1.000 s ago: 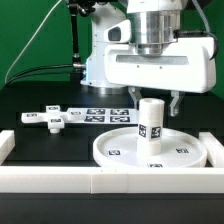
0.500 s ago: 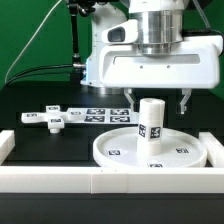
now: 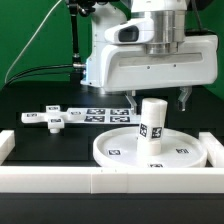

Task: Assemble round table

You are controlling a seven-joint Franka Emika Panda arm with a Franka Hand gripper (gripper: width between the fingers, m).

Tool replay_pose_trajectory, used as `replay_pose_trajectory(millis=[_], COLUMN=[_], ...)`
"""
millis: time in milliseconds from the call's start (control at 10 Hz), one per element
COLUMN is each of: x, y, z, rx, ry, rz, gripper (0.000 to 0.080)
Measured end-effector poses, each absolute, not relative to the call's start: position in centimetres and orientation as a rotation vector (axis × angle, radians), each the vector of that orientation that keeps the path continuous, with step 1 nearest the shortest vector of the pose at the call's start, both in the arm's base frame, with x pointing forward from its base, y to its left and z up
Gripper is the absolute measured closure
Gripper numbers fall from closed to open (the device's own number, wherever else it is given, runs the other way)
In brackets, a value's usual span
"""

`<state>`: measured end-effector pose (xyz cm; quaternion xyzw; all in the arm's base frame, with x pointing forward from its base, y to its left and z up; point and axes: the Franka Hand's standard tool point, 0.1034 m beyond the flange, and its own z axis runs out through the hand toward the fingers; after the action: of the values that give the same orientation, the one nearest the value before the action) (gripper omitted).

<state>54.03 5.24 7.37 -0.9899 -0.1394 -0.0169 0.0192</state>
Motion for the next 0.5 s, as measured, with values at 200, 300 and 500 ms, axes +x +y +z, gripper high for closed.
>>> replay_pose_trajectory(millis=[200,300,500], x=[54.23,54.21,54.25], y=[5.10,5.07,4.97], z=[7.43,7.40,7.40], rx=[-3.041,-3.027,-2.977], ry=[-0.621,-0.689,-0.905], rz=[-0.046,-0.046,-0.049], gripper=[0.0151,0.0151,0.0151])
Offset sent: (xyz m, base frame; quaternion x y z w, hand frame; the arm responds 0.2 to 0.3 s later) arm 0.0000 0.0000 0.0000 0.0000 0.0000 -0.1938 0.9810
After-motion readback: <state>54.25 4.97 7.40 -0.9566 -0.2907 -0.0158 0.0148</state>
